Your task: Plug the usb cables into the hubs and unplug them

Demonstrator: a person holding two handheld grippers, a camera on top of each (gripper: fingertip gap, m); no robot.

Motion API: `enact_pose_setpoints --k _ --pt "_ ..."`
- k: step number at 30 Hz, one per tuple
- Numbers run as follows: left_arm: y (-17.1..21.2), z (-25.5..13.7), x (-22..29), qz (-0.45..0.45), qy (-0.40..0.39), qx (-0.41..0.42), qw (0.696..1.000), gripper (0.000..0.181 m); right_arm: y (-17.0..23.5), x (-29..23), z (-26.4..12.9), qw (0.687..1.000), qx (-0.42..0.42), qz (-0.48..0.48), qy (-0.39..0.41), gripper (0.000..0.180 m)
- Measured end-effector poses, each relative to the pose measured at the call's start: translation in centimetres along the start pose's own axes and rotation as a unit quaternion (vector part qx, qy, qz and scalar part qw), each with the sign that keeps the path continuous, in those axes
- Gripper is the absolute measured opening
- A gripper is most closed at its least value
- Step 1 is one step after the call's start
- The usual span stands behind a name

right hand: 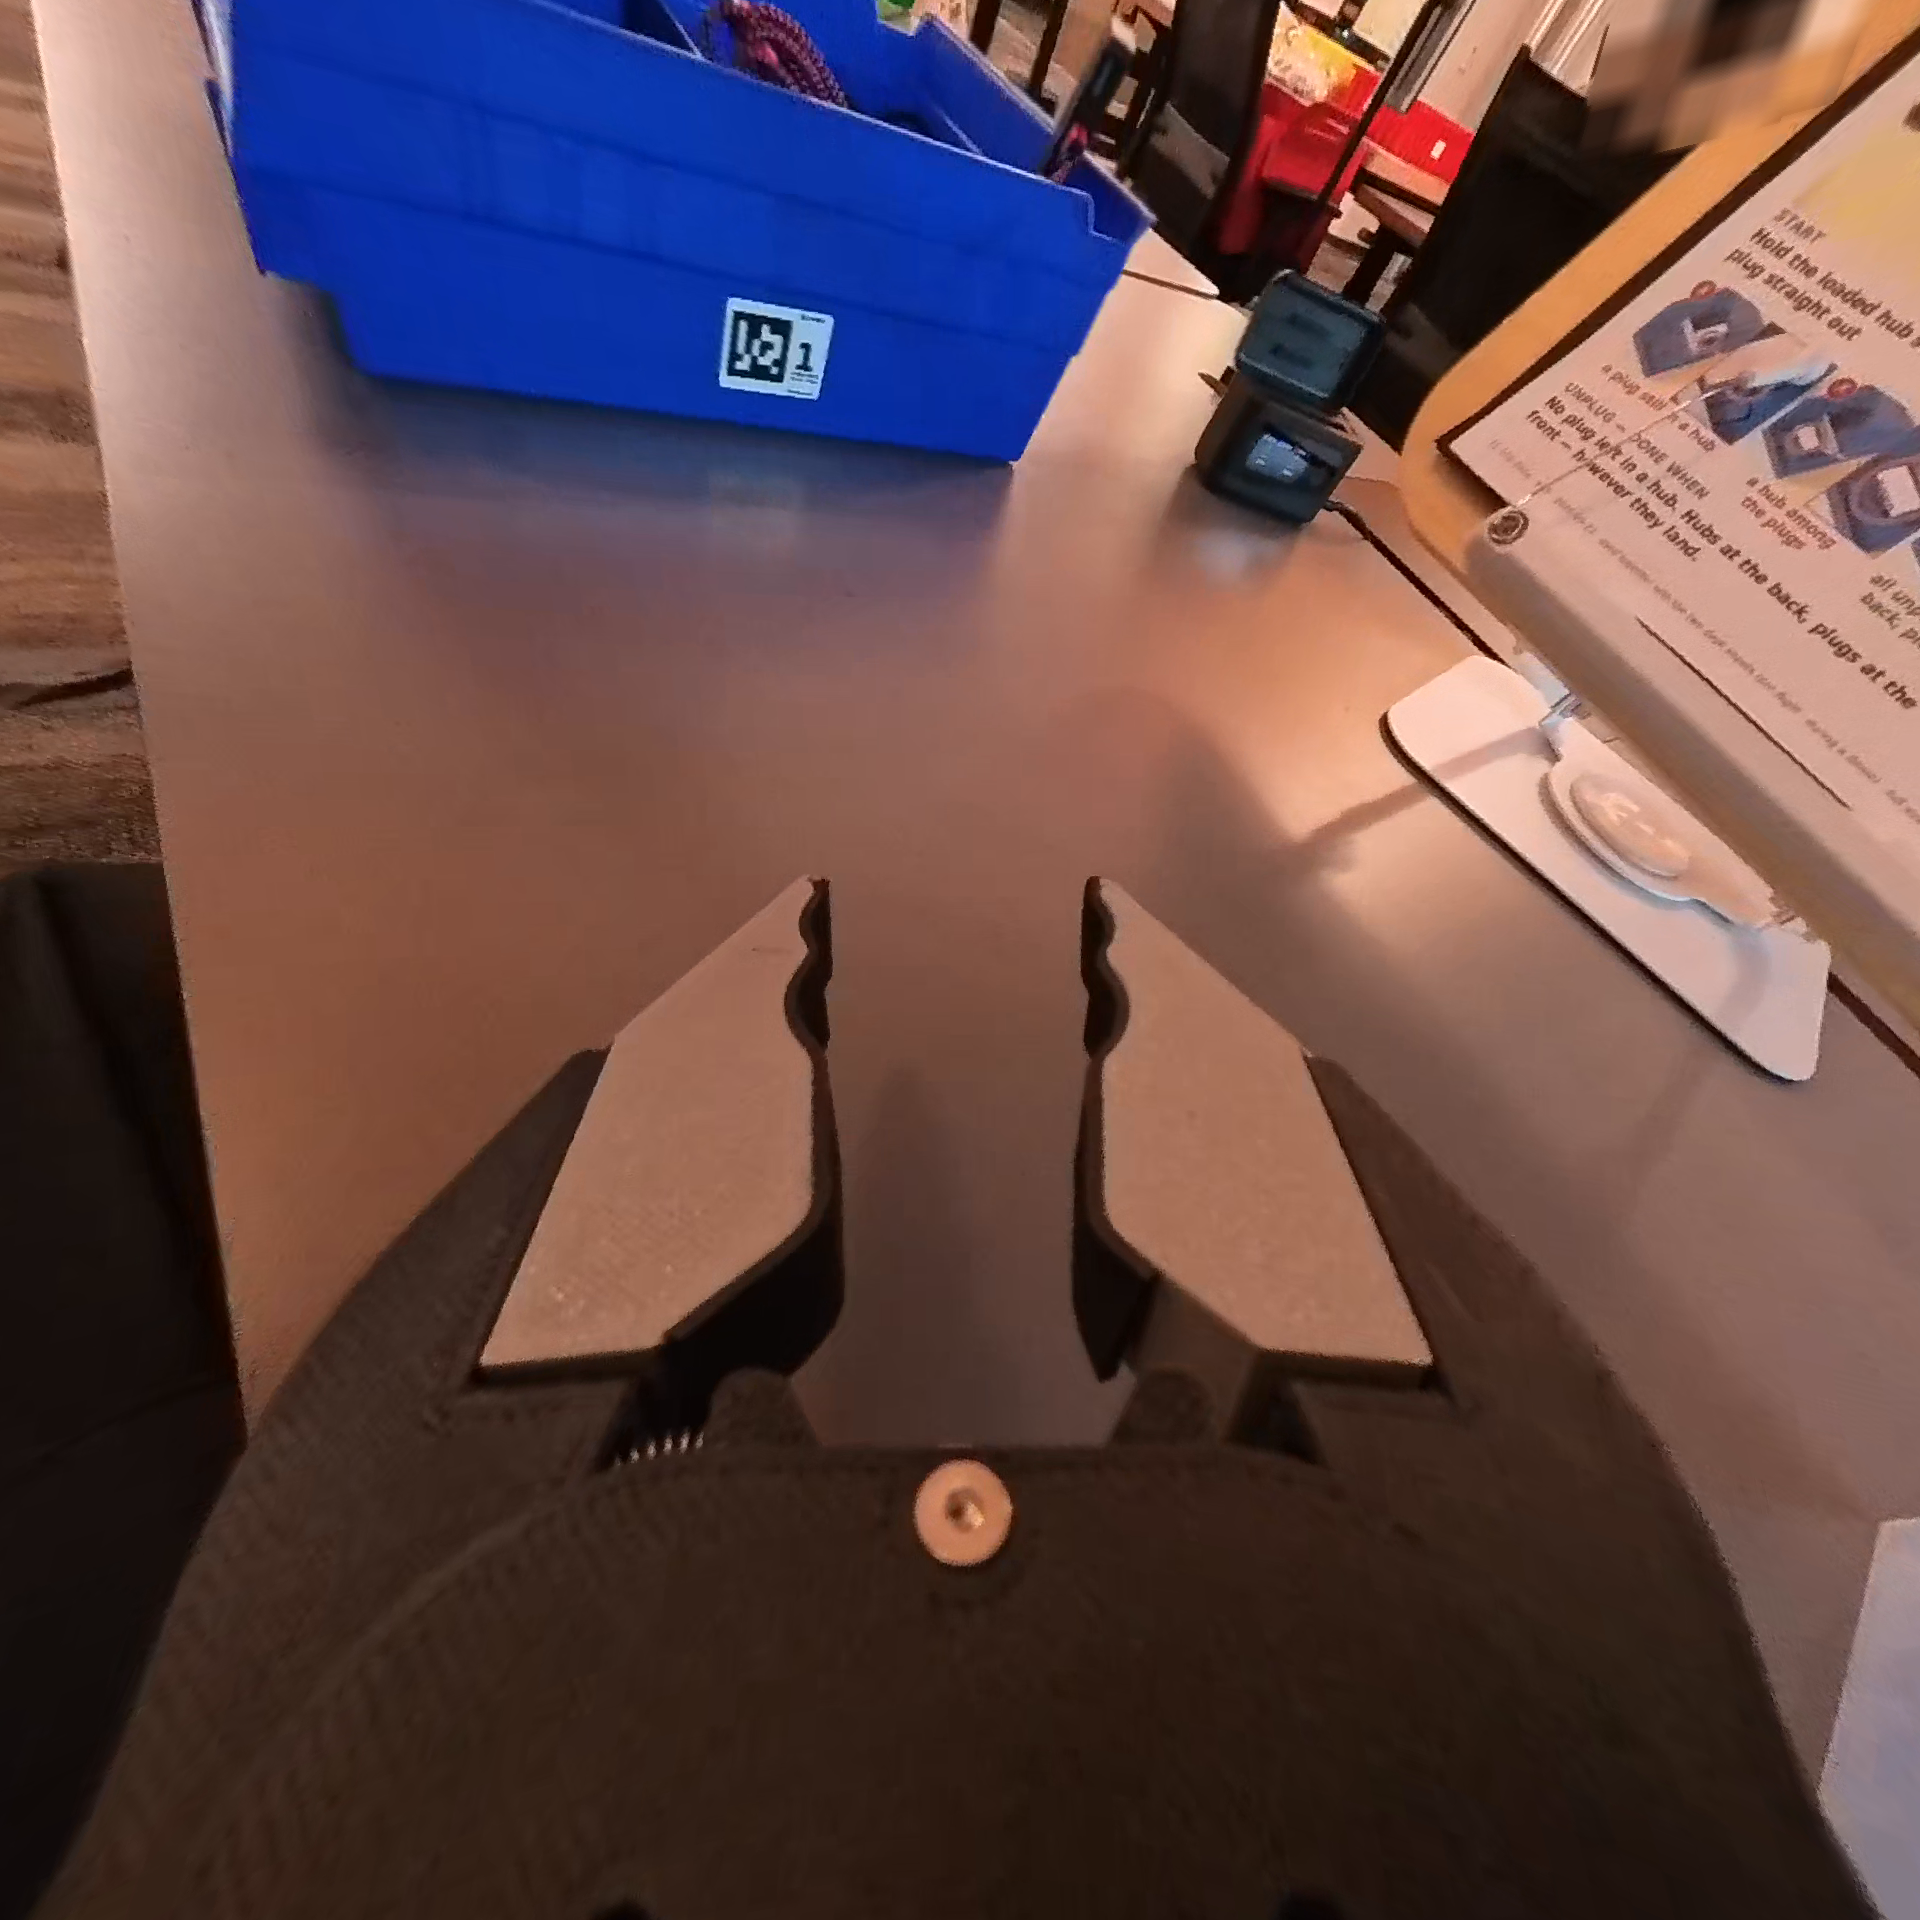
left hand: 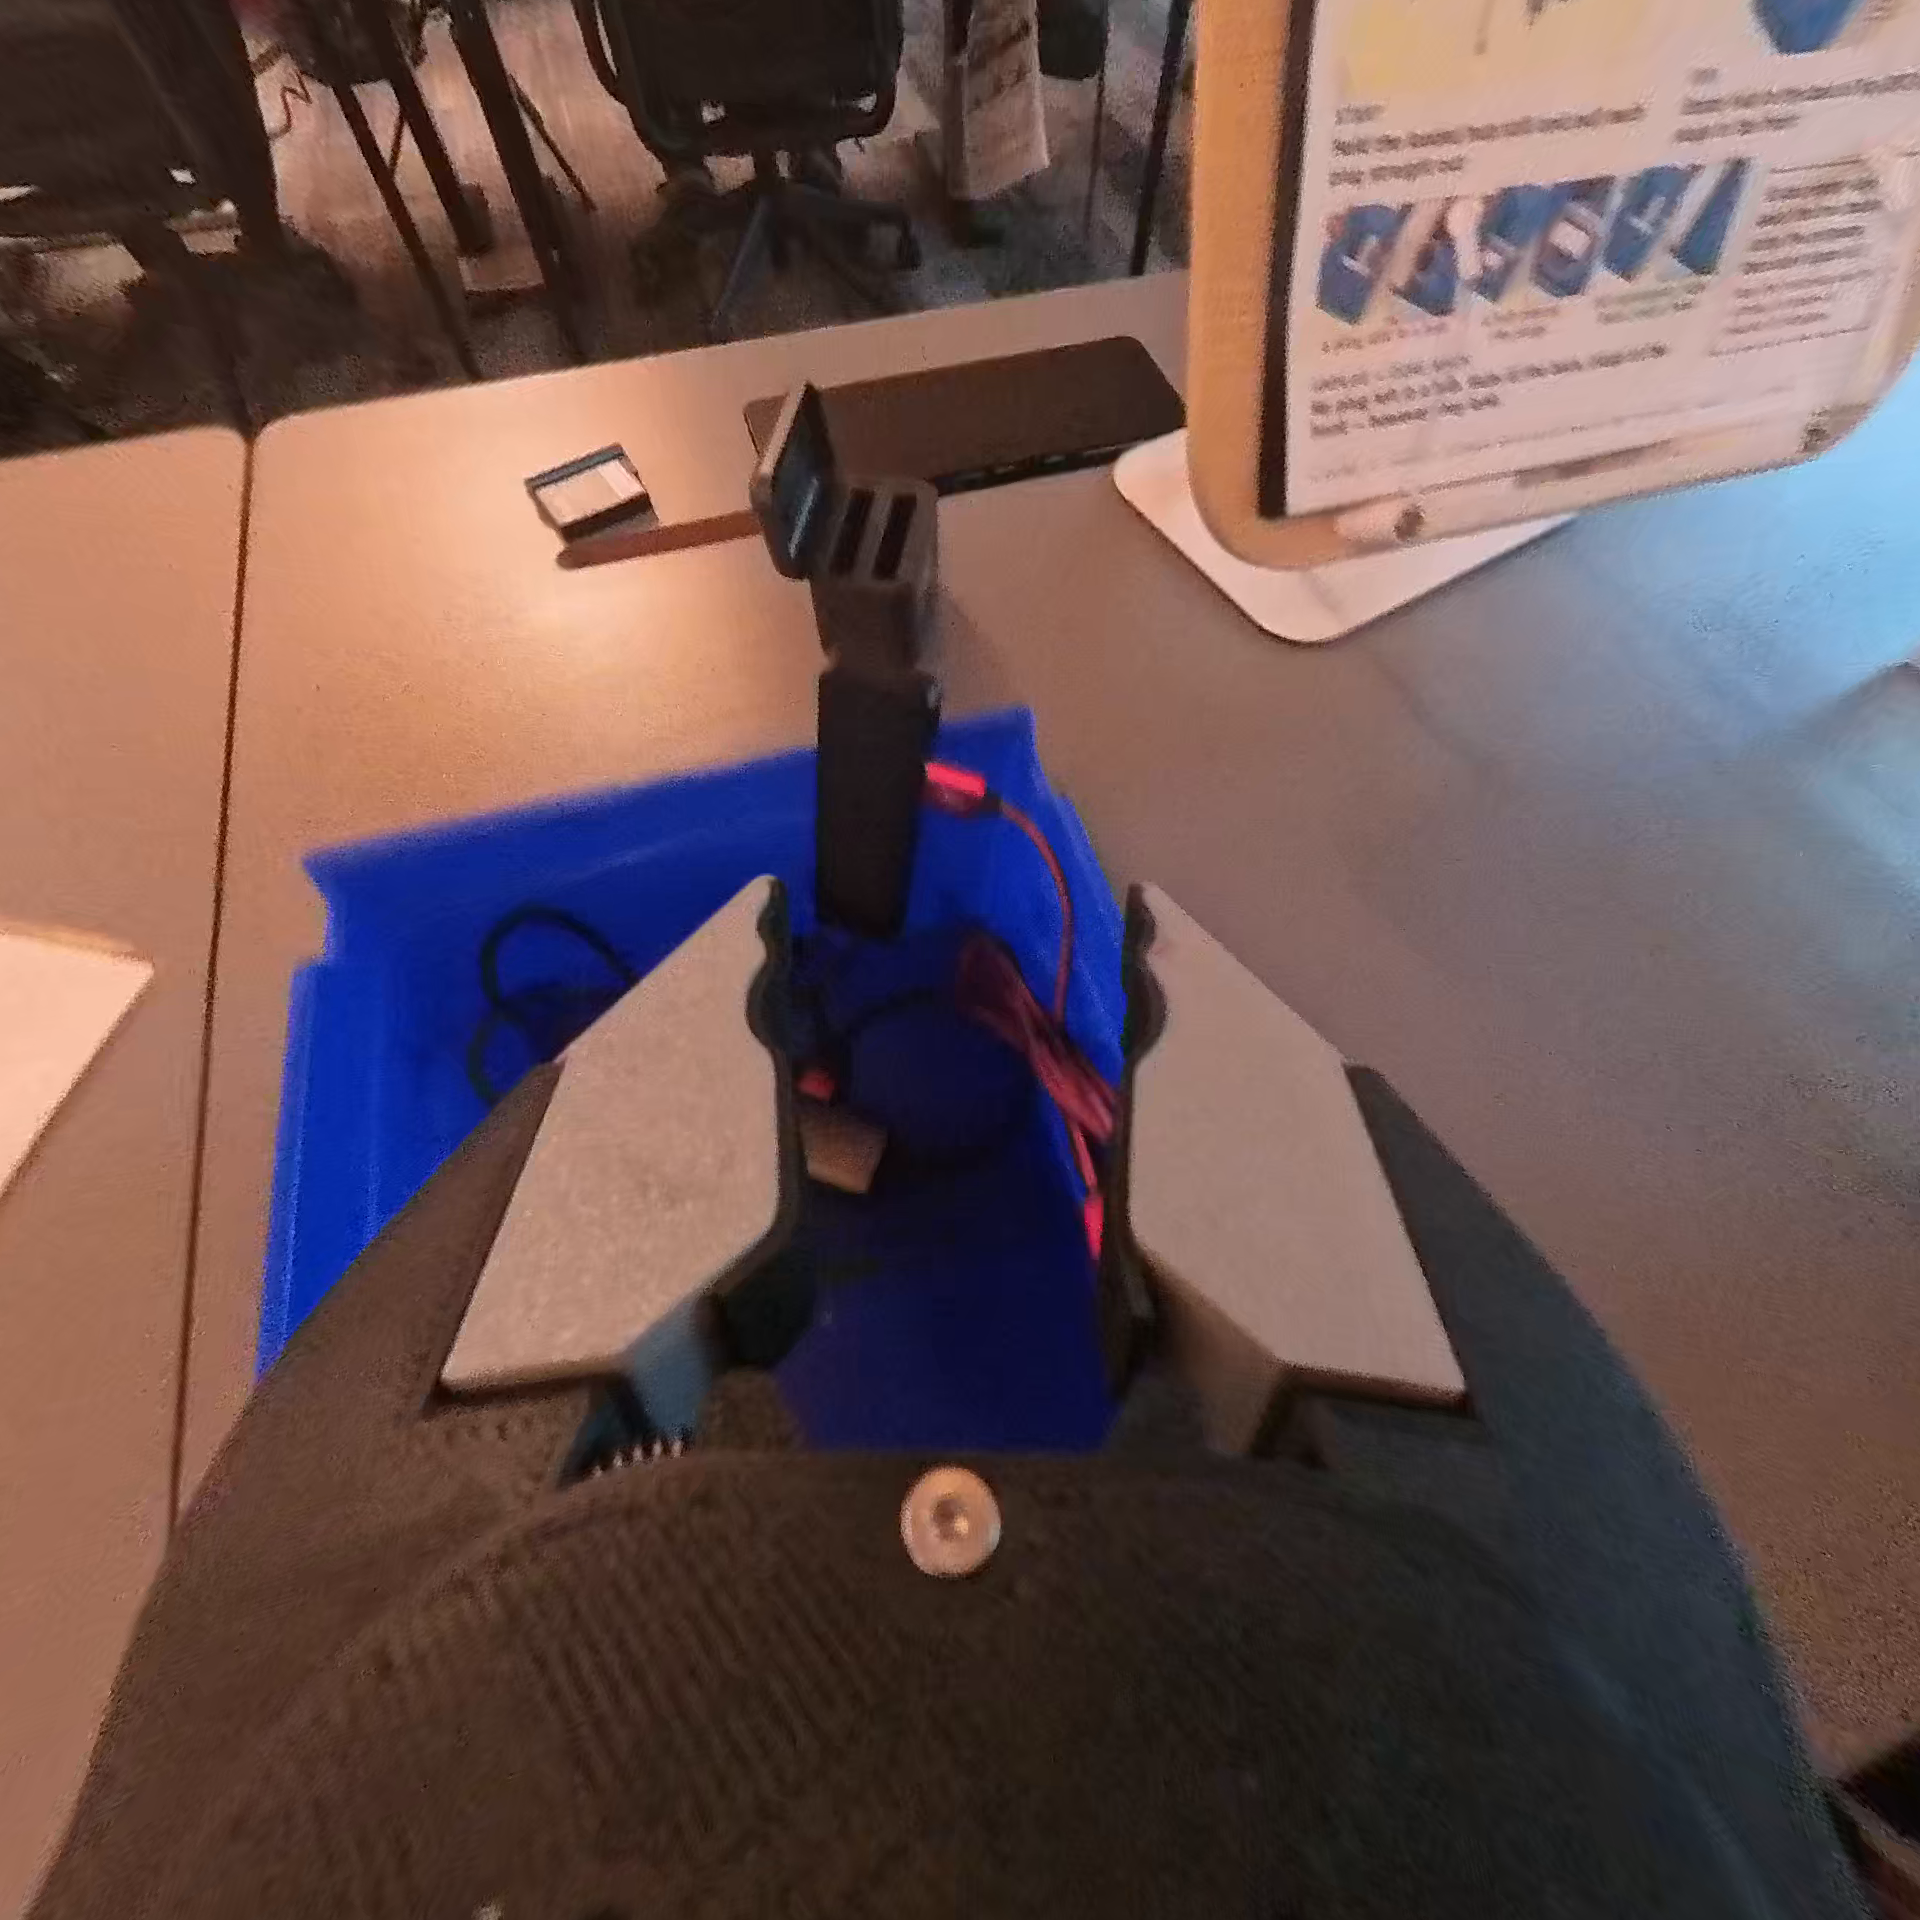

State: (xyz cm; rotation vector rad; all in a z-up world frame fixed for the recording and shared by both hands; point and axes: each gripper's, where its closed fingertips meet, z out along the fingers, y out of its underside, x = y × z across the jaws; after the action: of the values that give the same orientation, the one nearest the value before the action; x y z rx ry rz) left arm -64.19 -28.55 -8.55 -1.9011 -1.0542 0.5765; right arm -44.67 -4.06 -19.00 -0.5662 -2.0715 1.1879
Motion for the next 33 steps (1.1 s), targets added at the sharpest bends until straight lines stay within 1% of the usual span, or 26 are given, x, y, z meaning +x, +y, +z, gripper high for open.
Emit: enact_pose_setpoints --k 3,7,9,10,11,13,15,18,22,24,26,29,33 --pt "-1.6 4.0 -1.2 0.018 -0.031 -0.028 0.999 0.064 0.0 0.0 0.0 1.000 0.000 0.006 -0.005 0.046" --pt "-0.4 8.3 -2.3 0.021 -0.038 -0.094 0.995 0.060 -0.2 -0.1 -0.4 0.999 0.013 0.021 -0.019 0.045" --pt "0.6 9.6 -2.1 0.018 -0.019 -0.114 0.993 0.051 -0.2 0.0 -0.5 0.999 0.016 0.029 -0.023 0.045" --pt "0.9 10.0 -2.4 0.023 -0.022 -0.119 0.992 0.046 -0.2 0.0 -0.6 0.999 0.018 0.030 -0.025 0.045" --pt "0.7 10.1 -2.5 0.030 -0.021 -0.109 0.993 0.036 -0.2 -0.1 -0.7 0.999 0.020 0.031 -0.027 0.045" --pt "0.6 9.9 -2.4 0.049 -0.018 -0.107 0.993 0.036 -0.3 -0.2 -0.7 0.999 0.020 0.027 -0.031 0.045" --pt "-0.5 8.8 -2.5 0.078 -0.042 -0.090 0.992 0.035 -0.2 -0.6 -0.6 0.999 0.017 0.016 -0.035 0.045" --pt "-4.2 5.8 -2.6 0.110 -0.077 -0.040 0.990 0.034 0.0 -0.9 -0.4 0.999 0.008 -0.005 -0.031 0.045" --pt "-11.1 -0.7 -1.9 0.130 -0.111 0.046 0.984 0.034 0.2 -1.1 -0.2 0.999 -0.002 -0.024 -0.022 0.045" --pt "-14.6 -4.5 -1.6 0.146 -0.140 0.093 0.975 0.034 0.2 -1.0 -0.2 1.000 -0.002 -0.025 -0.018 0.045" --pt "-17.3 -8.2 -1.2 0.161 -0.165 0.130 0.964 0.034 0.2 -0.8 -0.2 1.000 -0.001 -0.025 -0.011 0.045" --pt "-18.7 -11.5 0.8 0.173 -0.158 0.140 0.962 0.034 0.3 -0.2 -0.2 1.000 -0.003 -0.023 0.003 0.045" --pt "-18.1 -13.6 4.6 0.200 -0.131 0.139 0.961 0.034 0.0 0.7 -0.1 1.000 0.006 0.008 0.010 0.048"
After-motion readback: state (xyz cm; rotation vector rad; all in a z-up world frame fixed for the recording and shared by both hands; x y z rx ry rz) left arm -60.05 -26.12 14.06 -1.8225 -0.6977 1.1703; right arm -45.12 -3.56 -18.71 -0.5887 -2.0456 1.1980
